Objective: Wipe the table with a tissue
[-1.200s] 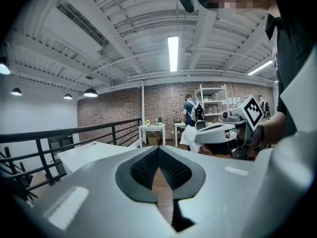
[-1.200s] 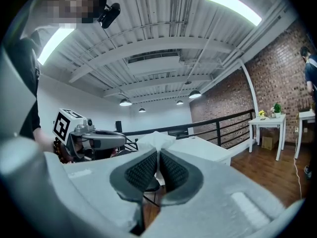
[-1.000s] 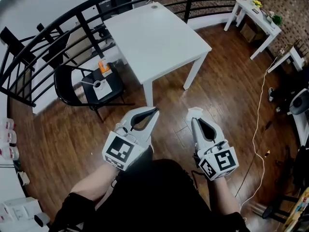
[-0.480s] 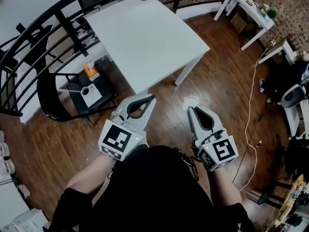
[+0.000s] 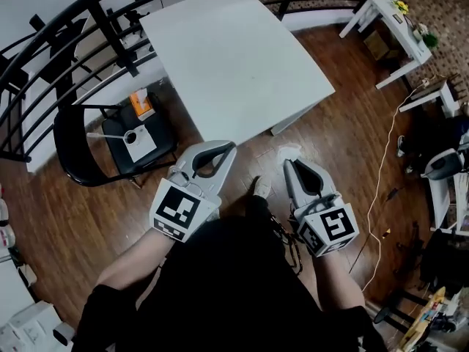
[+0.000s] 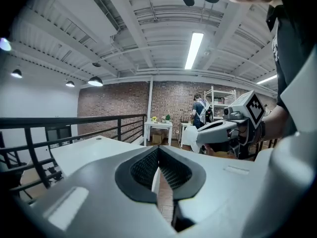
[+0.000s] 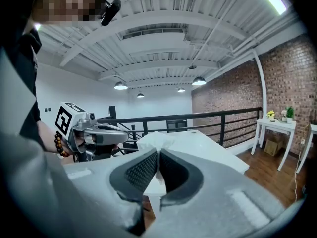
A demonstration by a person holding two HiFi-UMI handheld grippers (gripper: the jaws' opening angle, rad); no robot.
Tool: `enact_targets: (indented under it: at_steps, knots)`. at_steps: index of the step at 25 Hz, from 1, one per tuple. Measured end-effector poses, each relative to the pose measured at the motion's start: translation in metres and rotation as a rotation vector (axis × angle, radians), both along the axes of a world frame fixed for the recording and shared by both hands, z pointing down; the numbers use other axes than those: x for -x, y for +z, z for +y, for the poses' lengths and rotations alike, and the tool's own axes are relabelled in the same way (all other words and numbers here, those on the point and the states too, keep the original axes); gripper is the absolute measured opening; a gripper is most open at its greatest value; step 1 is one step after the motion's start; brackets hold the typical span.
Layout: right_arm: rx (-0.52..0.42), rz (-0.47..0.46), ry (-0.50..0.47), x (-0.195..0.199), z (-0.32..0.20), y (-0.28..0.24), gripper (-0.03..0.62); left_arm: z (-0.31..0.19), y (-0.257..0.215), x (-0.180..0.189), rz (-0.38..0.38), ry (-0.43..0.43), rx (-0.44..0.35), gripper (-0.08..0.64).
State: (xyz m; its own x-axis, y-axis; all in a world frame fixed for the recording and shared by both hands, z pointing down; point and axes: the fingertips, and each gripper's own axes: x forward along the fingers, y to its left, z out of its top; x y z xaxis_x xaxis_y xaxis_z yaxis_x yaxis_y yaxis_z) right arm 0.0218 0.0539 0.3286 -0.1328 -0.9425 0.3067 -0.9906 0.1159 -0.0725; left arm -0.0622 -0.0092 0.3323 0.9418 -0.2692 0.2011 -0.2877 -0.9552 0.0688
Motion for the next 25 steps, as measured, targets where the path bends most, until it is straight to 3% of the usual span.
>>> enact_targets:
  at_steps: [7,17,25]
  knots:
    - [0.04,-0.011,-0.095,-0.044,-0.054,0.027,0.006,-0.042,0.027,-0.035,-0.059,-0.099,0.019,0.015]
    - [0.137,0.018,-0.289,-0.141,-0.135,0.081,0.006,-0.093,0.058,-0.11,-0.152,-0.29,0.066,0.015]
    - [0.197,0.014,-0.414,-0.174,-0.179,0.116,0.006,-0.118,0.069,-0.153,-0.193,-0.396,0.085,0.015]
